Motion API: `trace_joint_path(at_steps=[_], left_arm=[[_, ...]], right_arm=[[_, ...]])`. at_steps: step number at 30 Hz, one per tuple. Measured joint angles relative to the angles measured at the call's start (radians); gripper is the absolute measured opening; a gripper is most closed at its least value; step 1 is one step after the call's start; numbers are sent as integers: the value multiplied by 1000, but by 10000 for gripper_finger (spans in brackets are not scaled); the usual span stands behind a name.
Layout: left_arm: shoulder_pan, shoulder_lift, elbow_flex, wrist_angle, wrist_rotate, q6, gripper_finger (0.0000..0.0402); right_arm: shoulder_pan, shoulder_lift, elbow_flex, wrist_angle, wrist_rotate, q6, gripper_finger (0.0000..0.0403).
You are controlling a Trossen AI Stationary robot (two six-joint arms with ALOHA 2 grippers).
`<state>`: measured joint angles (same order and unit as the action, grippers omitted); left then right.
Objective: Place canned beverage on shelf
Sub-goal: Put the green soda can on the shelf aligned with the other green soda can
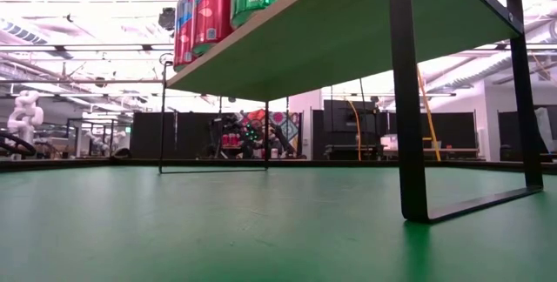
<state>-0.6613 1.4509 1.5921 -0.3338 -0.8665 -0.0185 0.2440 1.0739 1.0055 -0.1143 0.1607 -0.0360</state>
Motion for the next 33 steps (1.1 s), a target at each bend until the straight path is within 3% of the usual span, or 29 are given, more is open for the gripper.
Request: trace_joint_path(at_steps=[8, 33], left_arm=[[0, 0, 0, 1, 0, 0, 389], [0, 0, 0, 11, -1, -3, 389]], right_arm=[[72, 0, -13, -227, -1, 117, 327], [118, 152, -68, -95, 3, 129, 174]])
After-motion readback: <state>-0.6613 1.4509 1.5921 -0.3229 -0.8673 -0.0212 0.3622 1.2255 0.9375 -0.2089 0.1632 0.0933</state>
